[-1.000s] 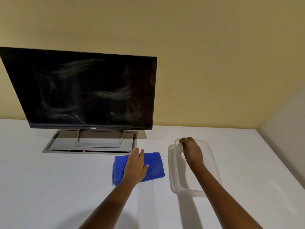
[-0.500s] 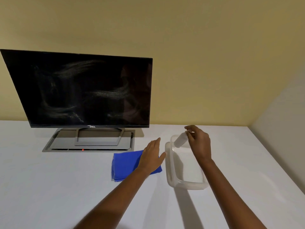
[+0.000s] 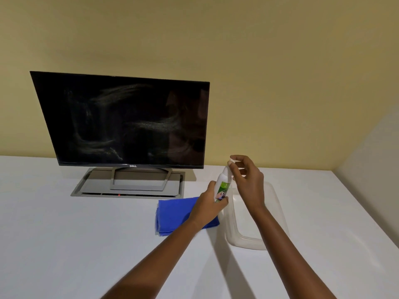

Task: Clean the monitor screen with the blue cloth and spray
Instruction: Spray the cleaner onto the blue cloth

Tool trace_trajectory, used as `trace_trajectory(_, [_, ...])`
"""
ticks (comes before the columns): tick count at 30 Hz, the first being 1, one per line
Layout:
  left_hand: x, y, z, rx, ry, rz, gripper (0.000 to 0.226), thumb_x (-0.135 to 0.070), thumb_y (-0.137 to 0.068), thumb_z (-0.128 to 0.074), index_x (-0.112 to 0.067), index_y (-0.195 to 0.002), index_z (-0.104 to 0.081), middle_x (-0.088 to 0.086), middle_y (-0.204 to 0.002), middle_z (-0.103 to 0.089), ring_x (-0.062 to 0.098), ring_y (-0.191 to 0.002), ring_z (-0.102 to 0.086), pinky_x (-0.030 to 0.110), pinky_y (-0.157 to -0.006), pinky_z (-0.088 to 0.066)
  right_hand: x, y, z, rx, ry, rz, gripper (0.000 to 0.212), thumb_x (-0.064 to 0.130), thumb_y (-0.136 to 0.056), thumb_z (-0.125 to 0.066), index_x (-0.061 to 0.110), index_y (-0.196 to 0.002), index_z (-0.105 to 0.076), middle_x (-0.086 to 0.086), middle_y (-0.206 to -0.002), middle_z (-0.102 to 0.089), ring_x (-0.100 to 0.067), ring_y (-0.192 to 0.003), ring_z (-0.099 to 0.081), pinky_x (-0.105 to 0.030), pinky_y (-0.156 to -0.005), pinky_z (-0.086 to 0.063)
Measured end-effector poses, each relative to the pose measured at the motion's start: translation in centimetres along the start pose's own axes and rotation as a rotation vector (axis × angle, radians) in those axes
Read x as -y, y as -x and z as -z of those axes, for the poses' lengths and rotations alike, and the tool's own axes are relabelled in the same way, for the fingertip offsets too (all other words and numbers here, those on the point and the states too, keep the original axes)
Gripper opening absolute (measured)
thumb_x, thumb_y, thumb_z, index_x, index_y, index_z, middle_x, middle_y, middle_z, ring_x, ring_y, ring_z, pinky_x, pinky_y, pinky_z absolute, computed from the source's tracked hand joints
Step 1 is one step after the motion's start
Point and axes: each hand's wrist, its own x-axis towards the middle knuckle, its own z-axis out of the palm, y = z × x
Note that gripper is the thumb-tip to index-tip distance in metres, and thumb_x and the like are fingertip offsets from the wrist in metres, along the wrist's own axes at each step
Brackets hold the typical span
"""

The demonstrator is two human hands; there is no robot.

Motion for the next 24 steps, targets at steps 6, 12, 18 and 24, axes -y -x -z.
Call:
trace_trajectory(6, [-0.2,1.0,1.2,0.104,0.446,0.169,0.026,-0.010,-0.089,-0.052,-0.010,-0.115,-0.048,0.001,-0.076,-0.055,0.008,-0.062,-0.054,0.012,-0.046,-0.045,-1.9,1.7,-3.0,0.330,-0.131,-0.212,0.064,0.026,-0.086,-0.063,0.037,-0.136,-0.025,0.010,-0.081,-0.061,-0.008,-0.066,-0.066,-0.014,-0.058,-0.053])
trace_trajectory(12, [2.4,2.4,2.8,0.386,0.197,0.274,0.010,-0.027,-0.092,-0.047,-0.021,-0.101,-0.046,-0.001,-0.074,-0.057,0.005,-0.054,-0.055,0.017,-0.046,-0.037,-4.5,3.8,-5.2,0.427,-0.301,-0.433,0.048,0.020,-0.096,-0.047,0.029,-0.137,-0.025,-0.001,-0.104,-0.052,-0.011,-0.077,-0.059,-0.012,-0.059,-0.052])
trace_trajectory(18, [6.2,2.4,5.7,0.172,-0.032,0.387,0.041,-0.028,-0.097,-0.038,-0.003,-0.086,-0.069,0.017,-0.088,-0.068,0.009,-0.060,-0.052,0.017,-0.057,-0.042,-7.8,7.0,-7.2,0.300,-0.475,-0.899,0.045,0.020,-0.095,-0.049,0.025,-0.136,-0.030,-0.018,-0.104,-0.055,-0.024,-0.063,-0.061,-0.032,-0.053,-0.054])
trace_trajectory(24, [10.8,2.6,8.4,-0.155,-0.308,0.510,0.029,-0.014,-0.093,-0.046,-0.007,-0.120,-0.052,0.021,-0.125,-0.050,0.033,-0.110,-0.055,0.034,-0.092,-0.047,-7.7,8.0,-8.4,0.515,-0.366,-0.978,0.054,0.008,-0.088,-0.056,0.023,-0.134,-0.033,-0.014,-0.099,-0.052,-0.018,-0.061,-0.057,-0.025,-0.049,-0.049])
